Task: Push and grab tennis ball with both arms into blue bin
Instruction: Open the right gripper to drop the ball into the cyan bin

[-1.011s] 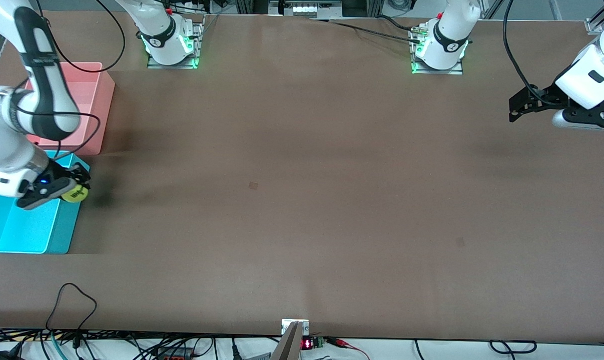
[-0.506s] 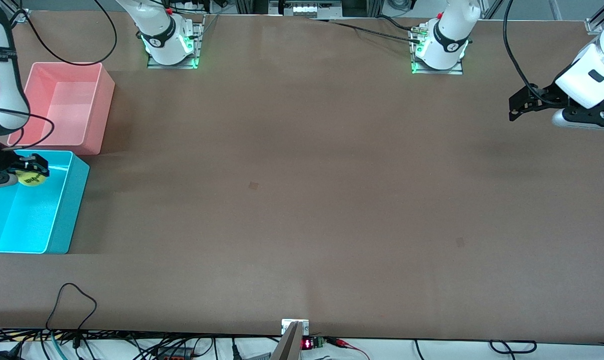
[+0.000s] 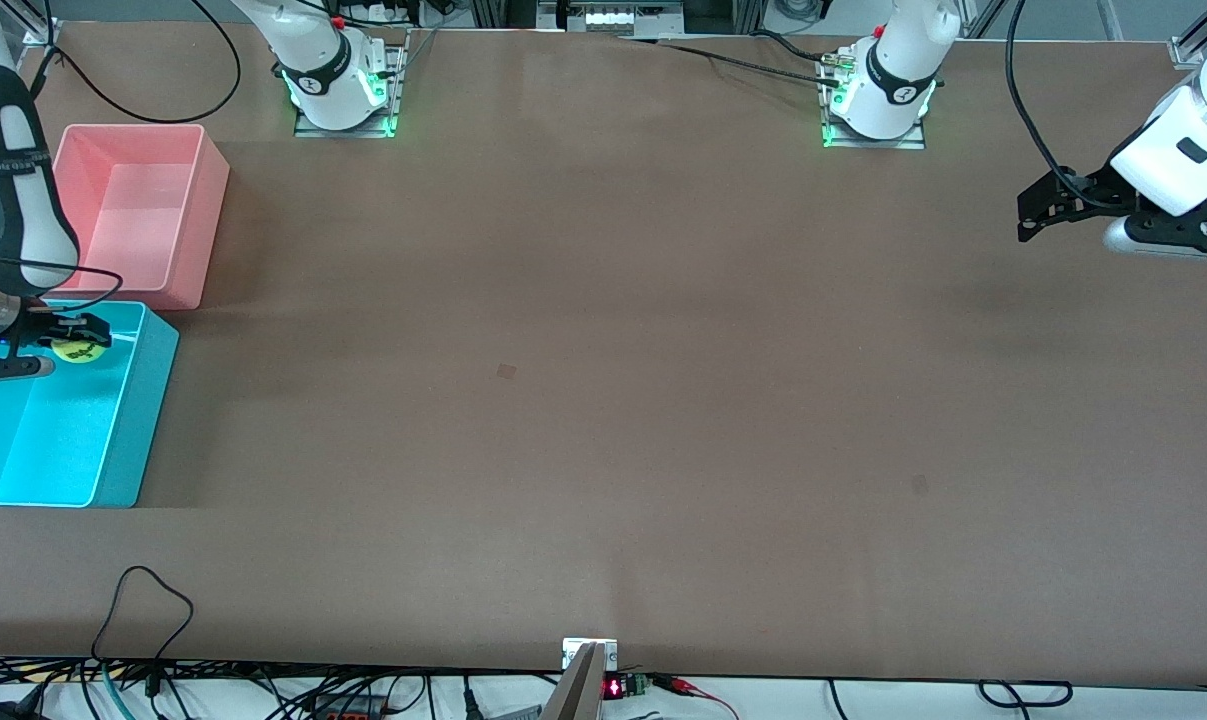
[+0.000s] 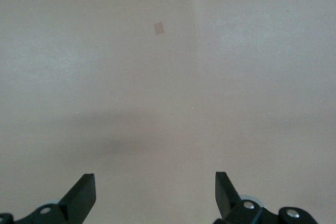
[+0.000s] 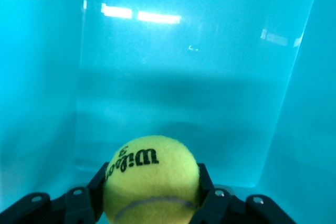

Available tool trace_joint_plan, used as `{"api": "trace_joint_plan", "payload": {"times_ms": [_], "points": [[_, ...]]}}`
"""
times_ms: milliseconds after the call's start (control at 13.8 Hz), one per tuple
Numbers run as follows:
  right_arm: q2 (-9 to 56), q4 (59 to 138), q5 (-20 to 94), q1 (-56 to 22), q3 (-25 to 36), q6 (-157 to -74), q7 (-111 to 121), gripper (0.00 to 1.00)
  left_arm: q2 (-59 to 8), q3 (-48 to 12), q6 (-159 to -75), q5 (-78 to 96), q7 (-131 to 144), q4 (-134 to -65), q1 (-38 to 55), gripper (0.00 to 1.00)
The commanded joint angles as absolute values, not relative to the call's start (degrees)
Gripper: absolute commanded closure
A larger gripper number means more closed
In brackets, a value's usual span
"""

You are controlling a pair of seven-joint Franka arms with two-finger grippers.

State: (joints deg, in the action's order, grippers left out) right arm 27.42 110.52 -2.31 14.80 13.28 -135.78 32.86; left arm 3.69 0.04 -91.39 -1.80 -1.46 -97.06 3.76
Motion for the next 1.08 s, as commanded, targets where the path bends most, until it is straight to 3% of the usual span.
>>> {"api": "trace_joint_plan", "payload": {"times_ms": [0, 72, 289, 361, 433, 506, 795, 1011], "points": [[29.0, 109.6, -2.81, 16.17, 13.1, -136.84, 31.99, 1.0, 3.78, 0.17, -90.18, -0.7, -1.23, -95.89, 3.96, 0.0], [29.61, 109.6, -2.73, 16.43, 13.18, -136.93, 31.99, 0.93, 3.69, 0.18, -90.26, -0.96, -1.32, -95.89, 3.96, 0.0], [30.93, 109.6, -2.72, 17.57, 13.1, -138.95, 31.99, 0.57, 3.69, 0.09, -90.35, -1.14, -1.67, -95.8, 3.96, 0.0], [31.11, 109.6, -2.64, 17.67, 13.1, -139.13, 31.99, 0.4, 3.69, 0.17, -90.35, -1.14, -1.84, -95.8, 3.96, 0.0], [31.2, 109.6, -2.55, 17.67, 13.1, -139.22, 31.99, 0.12, 3.69, 0.18, -90.35, -1.14, -1.93, -95.8, 3.87, 0.0], [31.2, 109.25, -2.29, 17.67, 13.1, -139.22, 31.91, 0.0, 3.69, 0.18, -90.35, -1.14, -1.93, -95.8, 3.87, 0.0], [30.24, 105.65, -2.29, 17.31, 11.44, -138.78, 31.73, 0.0, 3.6, 0.18, -90.53, -1.23, -1.93, -95.8, 3.96, 0.0], [25.6, 105.03, -2.2, 17.31, 9.15, -137.56, 31.73, 0.0, 3.69, -0.96, -90.44, -1.32, -1.76, -95.71, 3.96, 0.0]]}}
